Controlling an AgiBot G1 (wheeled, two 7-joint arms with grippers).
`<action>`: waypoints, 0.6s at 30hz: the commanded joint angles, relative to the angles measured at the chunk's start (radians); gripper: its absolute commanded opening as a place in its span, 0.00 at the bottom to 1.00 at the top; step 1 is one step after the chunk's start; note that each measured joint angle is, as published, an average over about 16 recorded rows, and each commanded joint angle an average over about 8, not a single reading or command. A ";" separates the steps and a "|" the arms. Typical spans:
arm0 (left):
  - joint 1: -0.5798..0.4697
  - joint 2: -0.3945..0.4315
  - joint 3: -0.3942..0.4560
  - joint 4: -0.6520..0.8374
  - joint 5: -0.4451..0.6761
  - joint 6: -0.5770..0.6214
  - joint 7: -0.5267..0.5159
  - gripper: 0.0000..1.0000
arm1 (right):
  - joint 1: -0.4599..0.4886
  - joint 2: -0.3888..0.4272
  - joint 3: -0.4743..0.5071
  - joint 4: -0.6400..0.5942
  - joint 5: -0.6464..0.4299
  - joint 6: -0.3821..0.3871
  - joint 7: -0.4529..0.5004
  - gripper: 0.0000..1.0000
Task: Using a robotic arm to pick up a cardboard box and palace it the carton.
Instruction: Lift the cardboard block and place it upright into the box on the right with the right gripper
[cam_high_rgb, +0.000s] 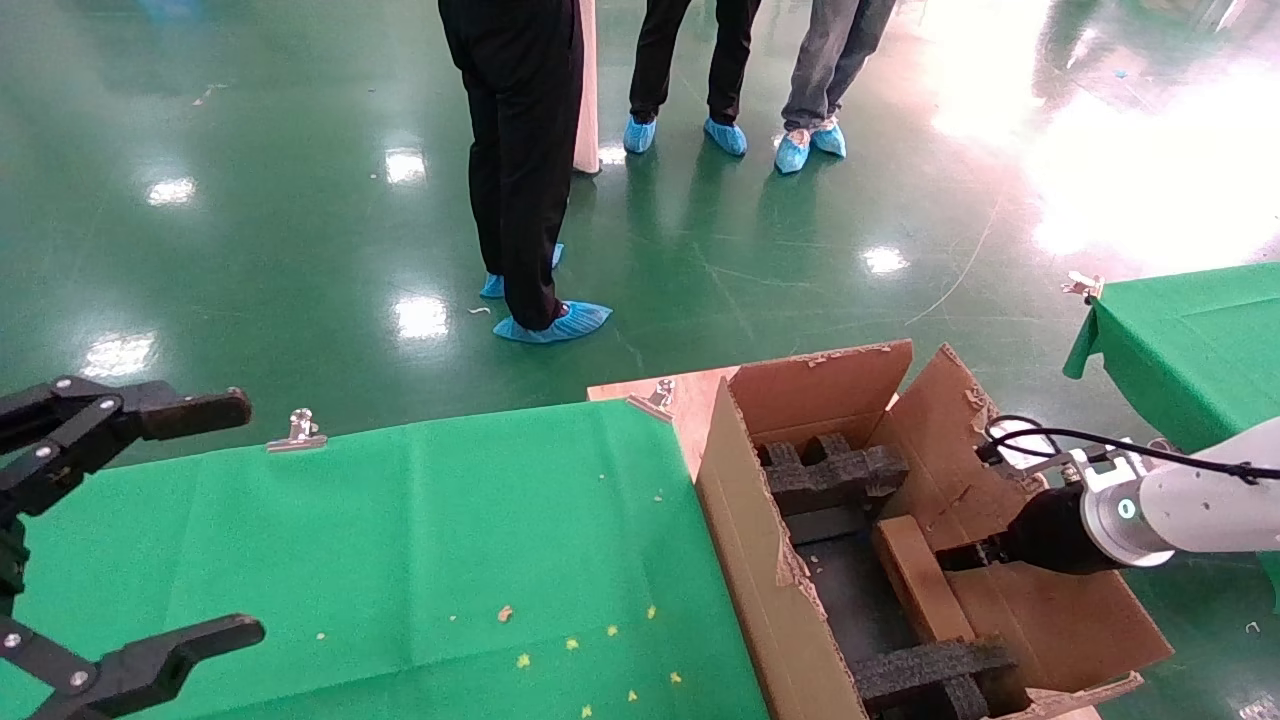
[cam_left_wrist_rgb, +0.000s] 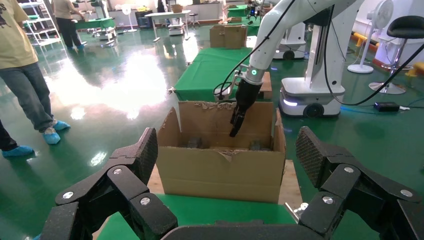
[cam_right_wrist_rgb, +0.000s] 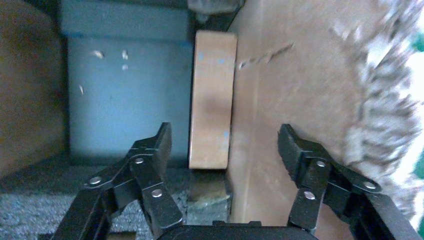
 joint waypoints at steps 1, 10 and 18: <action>0.000 0.000 0.000 0.000 0.000 0.000 0.000 1.00 | 0.007 0.003 0.002 0.002 0.000 0.000 -0.002 1.00; 0.000 0.000 0.000 0.000 0.000 0.000 0.000 1.00 | 0.136 0.048 0.053 0.086 -0.025 0.016 -0.073 1.00; 0.000 0.000 0.001 0.000 0.000 0.000 0.000 1.00 | 0.239 0.119 0.120 0.259 -0.018 0.041 -0.169 1.00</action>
